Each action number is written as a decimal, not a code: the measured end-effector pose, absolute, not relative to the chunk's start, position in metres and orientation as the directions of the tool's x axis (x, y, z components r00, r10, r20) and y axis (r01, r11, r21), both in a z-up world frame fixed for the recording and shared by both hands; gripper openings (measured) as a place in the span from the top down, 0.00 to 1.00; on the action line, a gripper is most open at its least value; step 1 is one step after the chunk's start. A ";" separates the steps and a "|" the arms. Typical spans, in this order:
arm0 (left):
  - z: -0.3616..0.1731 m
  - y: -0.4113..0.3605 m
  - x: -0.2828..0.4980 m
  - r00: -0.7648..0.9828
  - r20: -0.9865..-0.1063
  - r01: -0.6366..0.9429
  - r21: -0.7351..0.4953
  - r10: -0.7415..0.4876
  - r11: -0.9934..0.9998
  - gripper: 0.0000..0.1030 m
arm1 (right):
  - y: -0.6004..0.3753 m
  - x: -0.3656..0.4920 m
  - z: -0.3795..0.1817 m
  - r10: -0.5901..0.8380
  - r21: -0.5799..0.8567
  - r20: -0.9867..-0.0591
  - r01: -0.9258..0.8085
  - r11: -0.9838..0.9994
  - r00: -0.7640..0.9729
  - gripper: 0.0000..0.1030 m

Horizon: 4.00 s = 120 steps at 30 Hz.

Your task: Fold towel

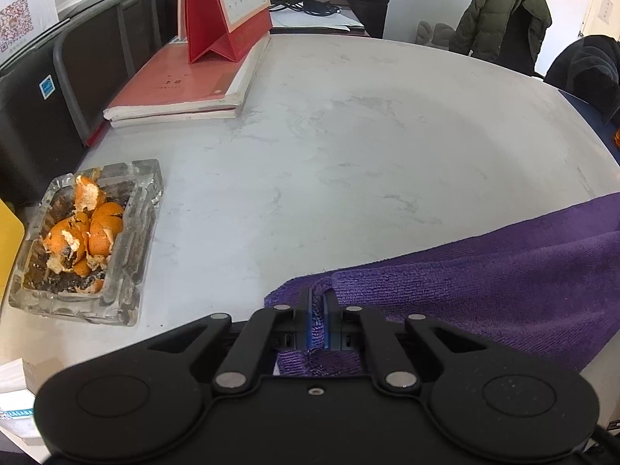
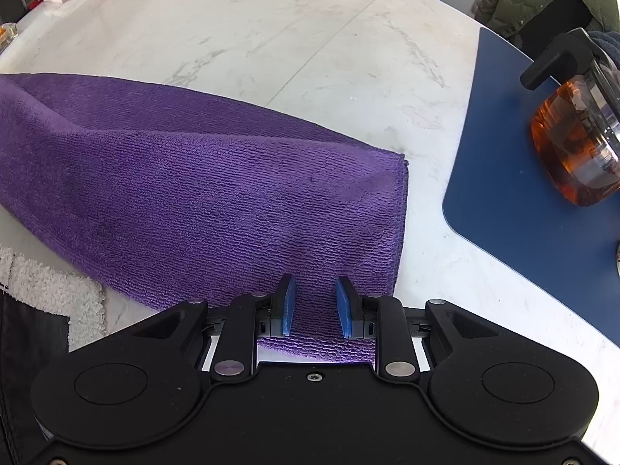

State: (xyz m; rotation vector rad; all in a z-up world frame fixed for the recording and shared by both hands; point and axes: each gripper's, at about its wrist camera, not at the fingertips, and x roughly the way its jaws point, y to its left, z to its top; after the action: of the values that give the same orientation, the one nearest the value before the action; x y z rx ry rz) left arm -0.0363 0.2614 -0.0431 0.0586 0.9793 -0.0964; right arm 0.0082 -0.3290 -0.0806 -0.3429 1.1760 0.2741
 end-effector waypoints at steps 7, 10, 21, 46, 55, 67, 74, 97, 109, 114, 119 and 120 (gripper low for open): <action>-0.049 0.267 -0.033 0.540 -0.841 0.108 0.014 -0.046 0.994 0.95 | -0.329 0.008 -0.081 0.027 -0.121 -0.933 -0.385 0.915 0.358 0.78; -0.054 0.269 -0.032 0.529 -0.848 0.103 0.033 -0.027 0.994 0.95 | -0.327 0.007 -0.081 0.022 -0.126 -0.933 -0.382 0.916 0.360 0.78; -0.053 0.291 -0.036 0.528 -0.842 0.014 0.140 0.111 0.990 0.94 | -0.326 0.009 -0.081 0.015 -0.132 -0.932 -0.379 0.916 0.361 0.78; -0.052 0.240 -0.109 0.455 -0.890 0.129 0.080 0.013 0.988 0.93 | -0.325 0.000 -0.079 0.023 -0.130 -0.927 -0.376 0.917 0.375 0.78; -0.051 0.242 -0.101 0.437 -0.899 0.166 0.077 -0.003 0.983 0.84 | -0.323 -0.002 -0.079 0.019 -0.133 -0.924 -0.368 0.920 0.383 0.78; -0.051 0.229 -0.116 0.375 -0.902 0.092 0.264 0.212 0.960 0.81 | -0.324 0.000 -0.082 0.021 -0.125 -0.921 -0.349 0.929 0.388 0.78; -0.039 0.235 -0.116 0.431 -0.894 0.052 0.161 0.123 0.986 0.81 | -0.323 -0.001 -0.083 0.030 -0.118 -0.922 -0.354 0.928 0.385 0.78; -0.053 0.239 -0.104 0.385 -0.922 0.058 0.053 0.026 0.997 0.96 | -0.326 -0.001 -0.082 0.025 -0.121 -0.918 -0.339 0.933 0.395 0.78; -0.046 0.254 -0.111 0.389 -0.911 -0.074 0.122 0.141 0.990 0.95 | -0.320 -0.006 -0.084 0.023 -0.116 -0.919 -0.325 0.938 0.395 0.78; -0.031 0.265 -0.100 0.443 -0.877 -0.109 0.151 0.184 0.983 0.95 | -0.320 -0.007 -0.084 0.023 -0.115 -0.917 -0.319 0.941 0.398 0.78; -0.031 0.243 -0.075 0.497 -0.866 0.017 0.078 0.059 0.997 0.93 | -0.320 -0.008 -0.083 0.020 -0.117 -0.916 -0.315 0.942 0.400 0.78; -0.035 0.236 -0.068 0.495 -0.868 0.050 0.084 0.049 0.995 0.93 | -0.320 -0.008 -0.083 0.019 -0.118 -0.916 -0.315 0.942 0.400 0.78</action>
State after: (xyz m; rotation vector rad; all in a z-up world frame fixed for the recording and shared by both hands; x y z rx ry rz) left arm -0.0679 0.2361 -0.0353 0.1026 1.0540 -0.0007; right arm -0.0075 -0.3198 -0.0830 -0.2921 1.1440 0.2148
